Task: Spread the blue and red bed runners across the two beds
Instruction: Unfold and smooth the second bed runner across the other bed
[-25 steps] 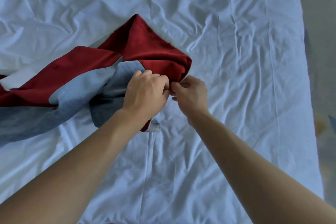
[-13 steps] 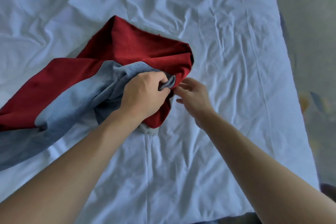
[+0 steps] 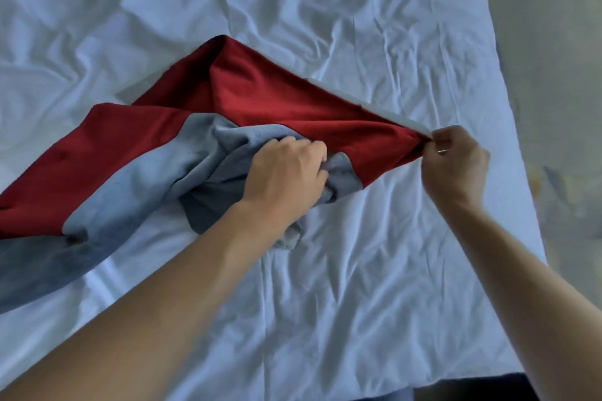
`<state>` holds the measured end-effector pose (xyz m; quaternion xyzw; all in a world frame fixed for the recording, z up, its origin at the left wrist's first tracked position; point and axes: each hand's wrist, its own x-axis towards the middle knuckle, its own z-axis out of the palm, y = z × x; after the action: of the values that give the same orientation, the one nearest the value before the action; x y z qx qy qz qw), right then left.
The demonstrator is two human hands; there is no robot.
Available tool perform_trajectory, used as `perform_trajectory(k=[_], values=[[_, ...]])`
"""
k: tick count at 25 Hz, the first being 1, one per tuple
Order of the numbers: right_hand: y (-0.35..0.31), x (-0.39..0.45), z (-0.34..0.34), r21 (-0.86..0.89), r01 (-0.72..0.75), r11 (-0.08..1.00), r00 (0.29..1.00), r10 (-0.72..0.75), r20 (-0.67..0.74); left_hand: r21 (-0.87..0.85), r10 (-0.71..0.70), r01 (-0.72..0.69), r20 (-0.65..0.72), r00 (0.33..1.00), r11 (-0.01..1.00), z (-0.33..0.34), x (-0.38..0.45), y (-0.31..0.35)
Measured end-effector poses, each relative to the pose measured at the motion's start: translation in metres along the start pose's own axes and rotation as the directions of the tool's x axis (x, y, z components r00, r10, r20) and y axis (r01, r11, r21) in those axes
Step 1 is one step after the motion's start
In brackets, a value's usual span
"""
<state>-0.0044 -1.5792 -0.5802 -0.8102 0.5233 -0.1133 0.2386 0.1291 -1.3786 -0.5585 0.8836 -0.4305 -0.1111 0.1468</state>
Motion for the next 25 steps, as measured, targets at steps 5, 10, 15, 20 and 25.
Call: perform_trajectory(k=[5, 10, 15, 20, 25], values=[[0.028, 0.010, 0.002, -0.006, 0.144, 0.990, 0.967, -0.139, 0.212, 0.054, 0.016, -0.015, -0.017, 1.000, 0.998, 0.022, 0.005, 0.040], [0.049, 0.020, 0.002, -0.206, 0.686, 0.698, 0.722, -0.617, 0.314, 0.158, 0.187, -0.172, -0.088, 0.978, 0.972, 0.037, 0.047, 0.078], [0.068, 0.031, -0.007, -0.171, 0.787, 0.593, 0.600, -0.672, 0.434, 0.300, 0.213, -0.319, 0.337, 0.917, 0.899, 0.069, 0.111, 0.105], [0.066, 0.027, 0.008, -0.079, 0.563, 0.822, 0.773, -0.491, 0.403, 0.159, 0.249, -0.293, 0.249, 0.936, 0.943, 0.064, 0.133, 0.118], [0.051, 0.047, 0.014, -0.016, 0.313, 0.950, 0.917, -0.297, 0.268, 0.065, 0.170, -0.172, 0.039, 0.985, 0.983, 0.047, 0.140, 0.102]])
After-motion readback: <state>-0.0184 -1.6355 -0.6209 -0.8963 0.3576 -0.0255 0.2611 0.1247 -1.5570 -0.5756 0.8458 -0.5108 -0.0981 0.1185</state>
